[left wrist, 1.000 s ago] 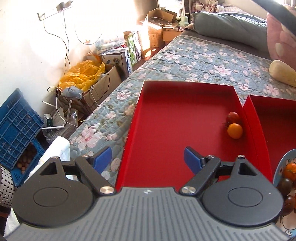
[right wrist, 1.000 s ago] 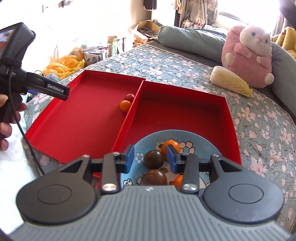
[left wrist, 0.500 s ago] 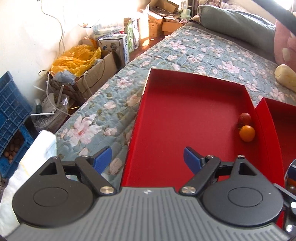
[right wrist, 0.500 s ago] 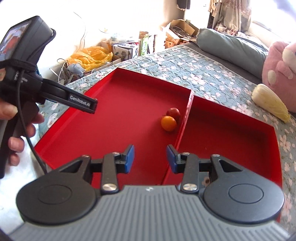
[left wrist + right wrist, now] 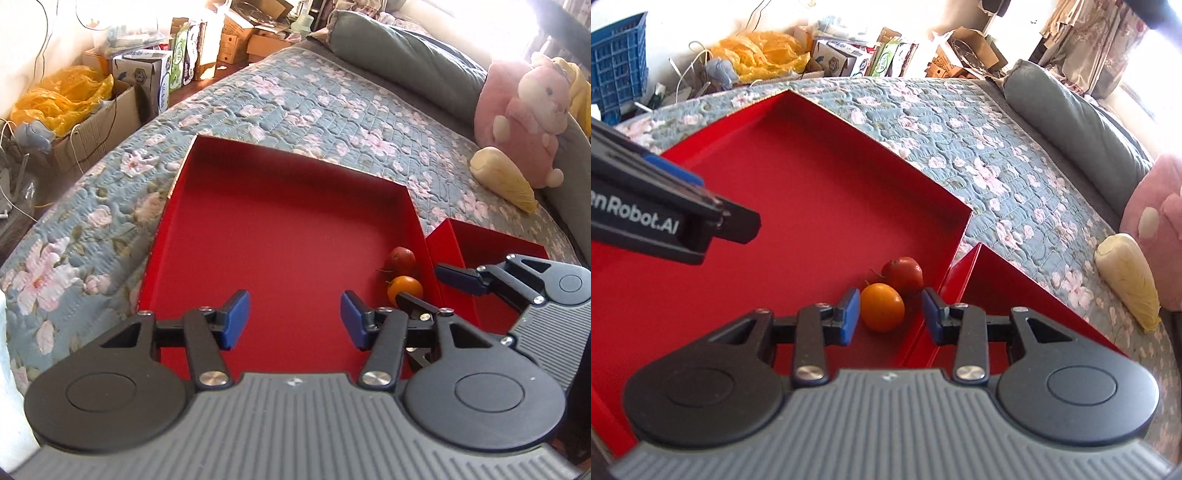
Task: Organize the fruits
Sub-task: 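Grasp a small orange tomato with the right gripper while the left reaches toward a red tomato, then lift the orange tomato with the right gripper while the left gripper grasps the red tomato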
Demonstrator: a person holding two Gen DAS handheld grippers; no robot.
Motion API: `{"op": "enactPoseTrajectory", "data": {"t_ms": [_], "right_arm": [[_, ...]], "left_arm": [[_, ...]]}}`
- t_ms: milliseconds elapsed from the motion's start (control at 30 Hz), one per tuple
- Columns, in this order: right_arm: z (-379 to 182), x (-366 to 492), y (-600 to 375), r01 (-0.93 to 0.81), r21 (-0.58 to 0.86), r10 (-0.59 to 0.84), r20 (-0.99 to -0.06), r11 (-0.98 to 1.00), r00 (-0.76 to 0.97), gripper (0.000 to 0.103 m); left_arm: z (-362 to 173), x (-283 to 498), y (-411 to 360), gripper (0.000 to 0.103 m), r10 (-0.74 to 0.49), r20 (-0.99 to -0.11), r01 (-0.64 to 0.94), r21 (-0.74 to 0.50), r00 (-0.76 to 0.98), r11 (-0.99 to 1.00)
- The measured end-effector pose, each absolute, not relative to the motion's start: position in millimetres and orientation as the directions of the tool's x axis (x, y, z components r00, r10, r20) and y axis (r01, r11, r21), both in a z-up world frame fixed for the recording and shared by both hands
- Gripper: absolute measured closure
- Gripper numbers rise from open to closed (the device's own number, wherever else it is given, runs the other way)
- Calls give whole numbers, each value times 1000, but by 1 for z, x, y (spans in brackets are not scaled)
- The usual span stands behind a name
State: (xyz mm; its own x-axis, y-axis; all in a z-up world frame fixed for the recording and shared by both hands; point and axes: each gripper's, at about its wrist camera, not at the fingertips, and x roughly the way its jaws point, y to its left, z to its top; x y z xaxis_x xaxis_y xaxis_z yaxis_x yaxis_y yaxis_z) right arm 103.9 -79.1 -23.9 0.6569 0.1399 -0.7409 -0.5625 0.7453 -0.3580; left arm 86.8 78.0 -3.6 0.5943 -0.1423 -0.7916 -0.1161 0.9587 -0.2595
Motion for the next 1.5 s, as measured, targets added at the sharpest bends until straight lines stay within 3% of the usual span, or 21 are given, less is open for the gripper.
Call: {"op": "enactPoseTrajectory", "data": {"t_ms": [233,600,1000,1167,1500], "right_arm": [[-45,100,-63,-633,-450,121,-749,630,652,63],[-50,104,-65,-607,-507,119,-699,612,705,70],[-23,90,-91,-595,-207,252,-763,777,595,73],[-14,76,-103,-573,-90,313,-763,814,565,75],[-16,60,-115,-576,-85,318,-765,813,561,74]], "left_arm": [[-25,96,74,42,-113,-859,-135,-206,499,969],[-26,93,67,42,-31,-852,-96,-95,523,991],[-12,87,55,42,100,-768,-88,56,633,994],[-10,85,56,42,114,-758,-104,62,642,993],[-13,81,60,42,125,-774,-128,57,621,990]]}}
